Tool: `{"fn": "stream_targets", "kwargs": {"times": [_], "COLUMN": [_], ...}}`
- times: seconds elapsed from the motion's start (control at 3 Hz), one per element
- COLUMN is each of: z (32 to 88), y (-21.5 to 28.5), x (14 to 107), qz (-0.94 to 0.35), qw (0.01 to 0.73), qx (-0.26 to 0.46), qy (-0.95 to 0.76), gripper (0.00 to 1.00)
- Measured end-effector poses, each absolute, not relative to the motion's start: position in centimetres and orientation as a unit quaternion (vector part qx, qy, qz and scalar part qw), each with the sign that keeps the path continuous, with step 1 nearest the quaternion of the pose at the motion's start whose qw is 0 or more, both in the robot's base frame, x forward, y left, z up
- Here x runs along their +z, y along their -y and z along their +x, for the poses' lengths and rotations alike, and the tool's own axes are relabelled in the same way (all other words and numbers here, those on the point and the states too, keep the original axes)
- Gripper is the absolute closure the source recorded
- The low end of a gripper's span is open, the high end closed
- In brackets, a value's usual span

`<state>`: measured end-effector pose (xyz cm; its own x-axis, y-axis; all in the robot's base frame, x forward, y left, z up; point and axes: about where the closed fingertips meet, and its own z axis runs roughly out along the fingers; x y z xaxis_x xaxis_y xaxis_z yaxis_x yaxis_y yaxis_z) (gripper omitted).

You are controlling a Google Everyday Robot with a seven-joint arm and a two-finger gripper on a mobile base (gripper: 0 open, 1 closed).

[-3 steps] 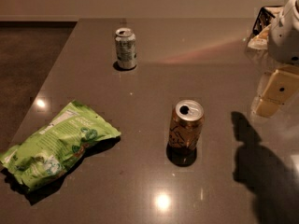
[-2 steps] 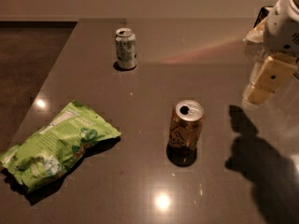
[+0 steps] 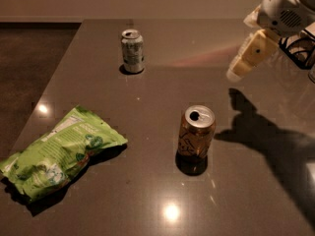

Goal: Pick 7up can

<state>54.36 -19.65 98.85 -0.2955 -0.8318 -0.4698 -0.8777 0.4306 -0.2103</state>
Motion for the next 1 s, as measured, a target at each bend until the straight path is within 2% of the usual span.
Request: {"fn": "stream_targets", "kwargs": {"times": [1.0], "z": [65.6], "y": [13.3], "x": [96.9], "qz": [-0.476], "qw": [0.335], "qx": [0.128], "qy": [-0.803], "gripper": [0.00]}}
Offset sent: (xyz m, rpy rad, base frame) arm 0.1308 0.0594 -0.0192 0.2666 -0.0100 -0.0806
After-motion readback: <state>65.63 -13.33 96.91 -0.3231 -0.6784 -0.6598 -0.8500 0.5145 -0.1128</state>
